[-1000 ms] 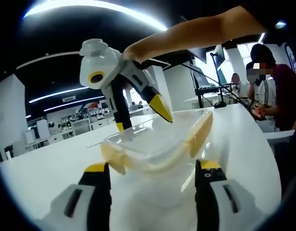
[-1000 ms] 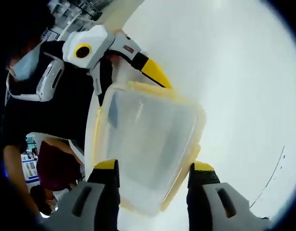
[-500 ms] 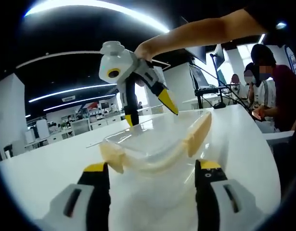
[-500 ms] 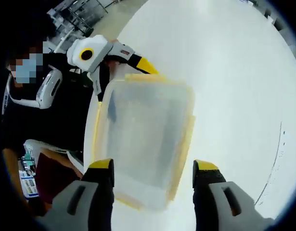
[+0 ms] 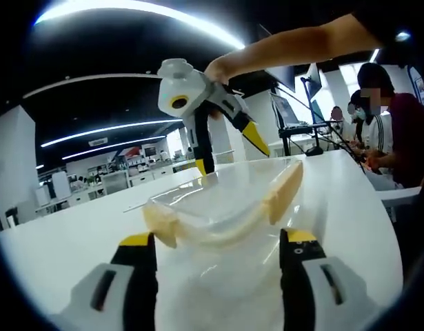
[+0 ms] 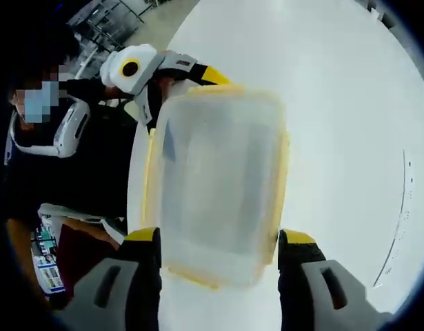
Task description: Snap each plastic latch of the storage box into its locked position after aligning the lid with the box until every specified latch is closed and the lid sits flush.
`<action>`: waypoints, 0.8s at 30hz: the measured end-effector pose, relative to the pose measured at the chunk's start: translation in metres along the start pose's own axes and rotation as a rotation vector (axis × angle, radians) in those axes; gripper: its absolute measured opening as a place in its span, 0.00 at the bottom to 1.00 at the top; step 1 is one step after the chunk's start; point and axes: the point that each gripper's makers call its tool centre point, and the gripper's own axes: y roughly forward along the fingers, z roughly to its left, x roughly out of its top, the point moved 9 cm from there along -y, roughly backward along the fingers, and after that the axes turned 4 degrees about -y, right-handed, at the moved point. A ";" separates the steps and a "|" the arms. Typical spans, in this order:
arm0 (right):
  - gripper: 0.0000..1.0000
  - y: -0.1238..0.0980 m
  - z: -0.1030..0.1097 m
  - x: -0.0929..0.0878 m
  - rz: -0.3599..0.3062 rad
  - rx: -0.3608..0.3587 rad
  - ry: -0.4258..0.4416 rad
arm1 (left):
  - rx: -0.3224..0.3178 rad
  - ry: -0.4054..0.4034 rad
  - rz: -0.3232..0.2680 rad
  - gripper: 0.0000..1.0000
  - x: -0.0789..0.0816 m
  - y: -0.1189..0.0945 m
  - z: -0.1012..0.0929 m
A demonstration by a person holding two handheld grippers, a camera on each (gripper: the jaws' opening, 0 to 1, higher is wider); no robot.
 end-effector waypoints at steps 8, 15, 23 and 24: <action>0.57 0.003 -0.003 0.001 0.005 -0.007 0.013 | -0.008 -0.008 -0.006 0.72 -0.001 0.001 0.002; 0.53 0.006 -0.001 0.003 0.016 0.005 0.004 | -0.009 -0.010 -0.006 0.72 0.000 0.001 0.002; 0.47 0.007 -0.003 0.006 0.070 0.015 -0.016 | -0.024 -0.032 -0.002 0.71 -0.002 0.001 0.004; 0.46 0.007 -0.004 0.006 0.072 0.016 -0.018 | -0.022 -0.029 -0.002 0.71 -0.002 0.001 0.004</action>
